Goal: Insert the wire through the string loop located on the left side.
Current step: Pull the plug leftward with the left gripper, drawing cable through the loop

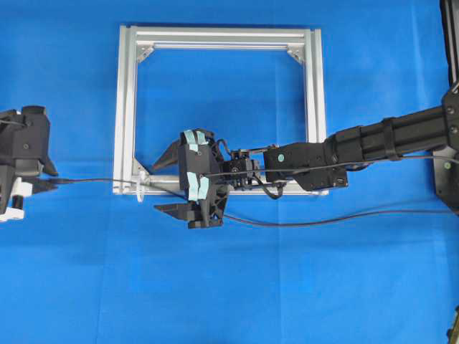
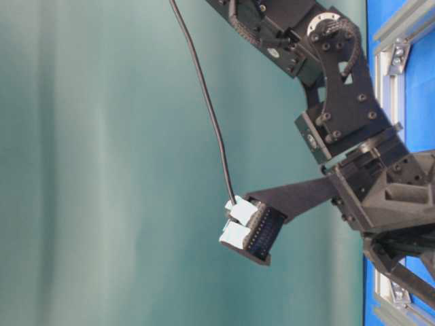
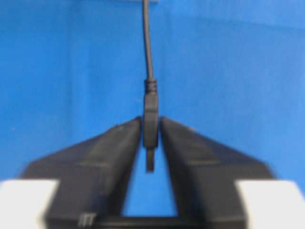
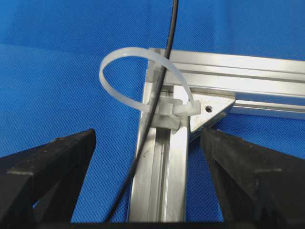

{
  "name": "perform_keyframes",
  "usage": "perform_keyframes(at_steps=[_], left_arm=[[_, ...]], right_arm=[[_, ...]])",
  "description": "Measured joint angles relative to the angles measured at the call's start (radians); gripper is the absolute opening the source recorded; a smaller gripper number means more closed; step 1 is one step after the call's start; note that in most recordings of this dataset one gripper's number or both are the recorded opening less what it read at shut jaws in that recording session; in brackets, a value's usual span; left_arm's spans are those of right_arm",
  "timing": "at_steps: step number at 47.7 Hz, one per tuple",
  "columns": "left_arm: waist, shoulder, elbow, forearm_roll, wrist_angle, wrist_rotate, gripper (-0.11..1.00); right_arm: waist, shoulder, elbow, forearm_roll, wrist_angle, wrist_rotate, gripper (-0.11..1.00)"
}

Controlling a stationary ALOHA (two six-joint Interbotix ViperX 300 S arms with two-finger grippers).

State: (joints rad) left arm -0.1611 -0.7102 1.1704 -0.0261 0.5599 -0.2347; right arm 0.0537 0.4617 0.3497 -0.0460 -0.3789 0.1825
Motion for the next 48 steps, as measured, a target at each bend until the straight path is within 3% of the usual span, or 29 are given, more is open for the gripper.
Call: perform_keyframes(at_steps=[4, 7, 16, 23, 36, 48], left_arm=[[0.002, -0.015, 0.009, 0.0, 0.006, -0.029, 0.64], [0.002, -0.029, 0.017, 0.002, 0.014, -0.049, 0.74], [0.002, -0.086, 0.032, 0.0, 0.023, -0.066, 0.62], [0.002, -0.149, 0.038, 0.002, 0.003, -0.067, 0.61], [0.002, -0.245, 0.04, 0.003, -0.195, -0.052, 0.61], [0.002, -0.252, 0.04, 0.008, -0.382, -0.051, 0.6]], right_arm=[[0.0, 0.0, 0.0, 0.0, 0.002, 0.0, 0.92], [0.0, -0.005, 0.002, 0.0, 0.003, 0.0, 0.92], [0.003, -0.06, 0.002, 0.0, 0.038, 0.002, 0.92], [0.006, -0.118, 0.002, 0.0, 0.089, 0.0, 0.92], [0.005, -0.209, 0.002, 0.0, 0.144, 0.002, 0.92], [0.006, -0.267, 0.002, -0.002, 0.164, -0.002, 0.92]])
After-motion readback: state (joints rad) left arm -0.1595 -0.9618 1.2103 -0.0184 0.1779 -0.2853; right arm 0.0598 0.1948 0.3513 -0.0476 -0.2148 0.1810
